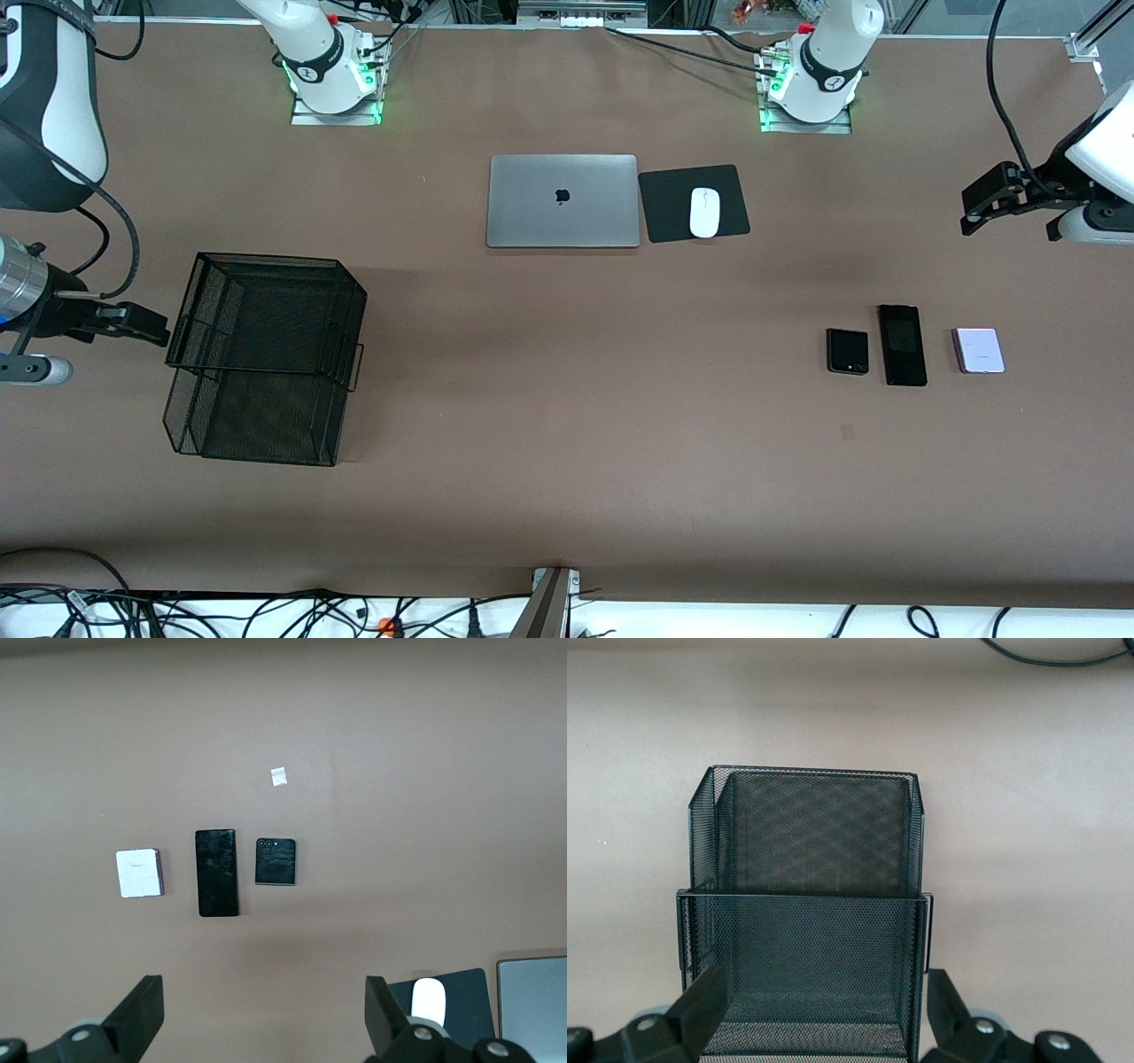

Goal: Place phones with both arms
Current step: 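Move the left gripper over the small black flip phone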

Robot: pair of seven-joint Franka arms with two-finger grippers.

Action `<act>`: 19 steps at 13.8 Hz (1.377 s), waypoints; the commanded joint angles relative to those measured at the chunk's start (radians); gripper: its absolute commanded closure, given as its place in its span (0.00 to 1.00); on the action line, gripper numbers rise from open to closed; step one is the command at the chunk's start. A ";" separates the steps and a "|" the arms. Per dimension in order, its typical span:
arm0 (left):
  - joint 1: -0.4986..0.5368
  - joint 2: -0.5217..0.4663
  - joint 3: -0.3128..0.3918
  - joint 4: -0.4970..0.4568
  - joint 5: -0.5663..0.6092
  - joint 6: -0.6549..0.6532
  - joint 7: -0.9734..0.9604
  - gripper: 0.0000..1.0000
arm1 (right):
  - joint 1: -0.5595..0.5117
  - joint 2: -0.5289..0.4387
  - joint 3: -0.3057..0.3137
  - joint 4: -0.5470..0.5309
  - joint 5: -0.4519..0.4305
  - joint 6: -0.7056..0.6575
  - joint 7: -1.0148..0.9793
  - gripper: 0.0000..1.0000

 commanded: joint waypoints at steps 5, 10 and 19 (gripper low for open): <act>-0.006 -0.011 0.015 -0.032 -0.029 0.030 0.017 0.00 | 0.000 0.015 0.000 0.026 0.012 -0.015 0.007 0.00; -0.003 -0.014 0.010 -0.051 -0.024 0.027 0.022 0.00 | 0.006 0.015 0.001 0.026 0.012 -0.015 0.007 0.00; 0.011 0.081 0.012 -0.210 0.007 0.166 0.040 0.00 | 0.009 0.015 0.001 0.024 0.010 -0.029 0.018 0.00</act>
